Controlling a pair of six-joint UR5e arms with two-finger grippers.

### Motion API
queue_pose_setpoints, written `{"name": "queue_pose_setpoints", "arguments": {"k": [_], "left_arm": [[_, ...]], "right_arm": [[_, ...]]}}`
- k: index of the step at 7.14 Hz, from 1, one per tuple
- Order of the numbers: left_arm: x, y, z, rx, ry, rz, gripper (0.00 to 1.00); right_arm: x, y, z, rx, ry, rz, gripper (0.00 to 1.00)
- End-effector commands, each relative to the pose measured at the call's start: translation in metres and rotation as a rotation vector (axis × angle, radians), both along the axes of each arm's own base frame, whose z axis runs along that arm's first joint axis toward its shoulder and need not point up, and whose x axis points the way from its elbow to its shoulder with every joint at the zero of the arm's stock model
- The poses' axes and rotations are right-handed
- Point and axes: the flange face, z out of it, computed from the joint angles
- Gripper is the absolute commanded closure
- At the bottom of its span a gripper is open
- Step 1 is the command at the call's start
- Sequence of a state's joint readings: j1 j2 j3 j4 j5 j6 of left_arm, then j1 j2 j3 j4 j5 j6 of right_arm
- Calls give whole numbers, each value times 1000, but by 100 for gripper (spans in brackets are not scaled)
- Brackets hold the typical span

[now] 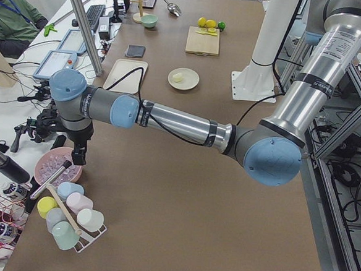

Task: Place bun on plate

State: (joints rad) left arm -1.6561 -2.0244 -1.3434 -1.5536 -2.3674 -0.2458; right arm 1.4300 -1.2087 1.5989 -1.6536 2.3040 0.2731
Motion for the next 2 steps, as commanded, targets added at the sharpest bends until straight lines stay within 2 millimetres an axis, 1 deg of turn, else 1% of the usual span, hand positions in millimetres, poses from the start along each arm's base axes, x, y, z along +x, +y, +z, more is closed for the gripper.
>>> {"name": "queue_pose_setpoints", "arguments": {"k": [1,2], "left_arm": [[-1,4,2,0,1,-2,2],[-1,3,1,1,-1,-2,2]], "right_arm": [[3,1,1,-2,0,4,0],[8,1,2,-4,-2,12,0]]}}
